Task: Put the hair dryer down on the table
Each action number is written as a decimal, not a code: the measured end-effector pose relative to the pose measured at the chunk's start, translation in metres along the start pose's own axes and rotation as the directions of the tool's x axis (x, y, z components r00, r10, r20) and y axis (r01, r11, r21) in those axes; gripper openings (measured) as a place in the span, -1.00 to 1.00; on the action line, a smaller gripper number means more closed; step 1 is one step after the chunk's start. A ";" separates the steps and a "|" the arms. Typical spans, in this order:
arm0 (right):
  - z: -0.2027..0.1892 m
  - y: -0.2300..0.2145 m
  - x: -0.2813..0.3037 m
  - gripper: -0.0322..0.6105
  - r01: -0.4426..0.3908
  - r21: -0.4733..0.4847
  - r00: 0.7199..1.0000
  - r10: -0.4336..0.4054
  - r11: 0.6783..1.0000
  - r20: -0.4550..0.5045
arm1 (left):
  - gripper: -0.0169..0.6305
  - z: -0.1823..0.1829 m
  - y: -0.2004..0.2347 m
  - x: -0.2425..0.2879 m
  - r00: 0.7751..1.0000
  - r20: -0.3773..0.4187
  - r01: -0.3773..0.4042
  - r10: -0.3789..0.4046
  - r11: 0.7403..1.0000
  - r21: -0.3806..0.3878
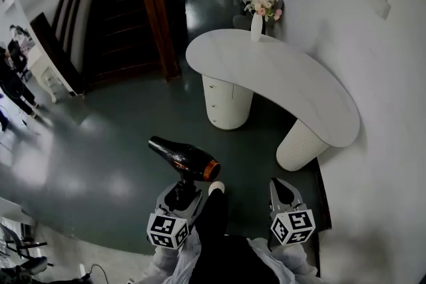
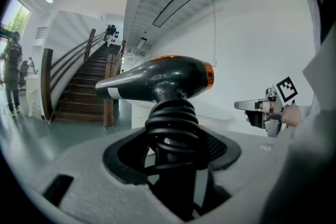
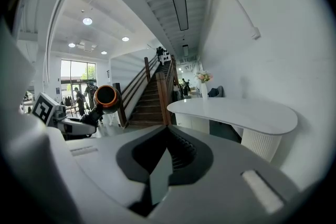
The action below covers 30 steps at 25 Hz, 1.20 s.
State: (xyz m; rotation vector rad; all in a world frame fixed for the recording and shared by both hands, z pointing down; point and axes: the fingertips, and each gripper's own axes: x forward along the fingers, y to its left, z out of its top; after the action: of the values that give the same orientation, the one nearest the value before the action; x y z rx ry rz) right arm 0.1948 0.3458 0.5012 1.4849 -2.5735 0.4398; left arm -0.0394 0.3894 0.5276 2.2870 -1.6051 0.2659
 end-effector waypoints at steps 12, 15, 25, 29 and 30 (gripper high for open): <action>0.061 -0.040 0.150 -0.87 0.035 0.022 0.999 -0.035 0.999 0.002 | -0.07 0.075 0.083 0.134 0.998 -0.006 0.064 -0.064 0.997 0.036; 0.082 -0.053 0.198 -0.87 0.050 0.020 0.999 -0.050 0.999 0.006 | -0.07 0.101 0.106 0.175 0.996 -0.003 0.091 -0.091 0.993 0.070; 0.109 -0.069 0.318 -0.87 0.061 0.044 0.998 -0.062 0.997 0.013 | -0.07 0.143 0.170 0.266 0.988 -0.009 0.152 -0.152 0.980 0.130; 0.110 -0.069 0.340 -0.87 0.055 0.040 0.998 -0.054 0.998 -0.026 | -0.07 0.145 0.183 0.273 0.988 -0.031 0.151 -0.149 0.980 0.128; 0.113 -0.070 0.344 -0.87 0.054 0.038 0.998 -0.053 0.998 -0.027 | -0.07 0.145 0.185 0.274 0.988 -0.029 0.153 -0.150 0.981 0.123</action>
State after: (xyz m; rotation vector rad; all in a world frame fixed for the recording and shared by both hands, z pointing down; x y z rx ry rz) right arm 0.0849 -0.0065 0.4976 1.5458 -2.5127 0.5025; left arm -0.1232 0.0384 0.5154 2.4775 -1.4323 0.3592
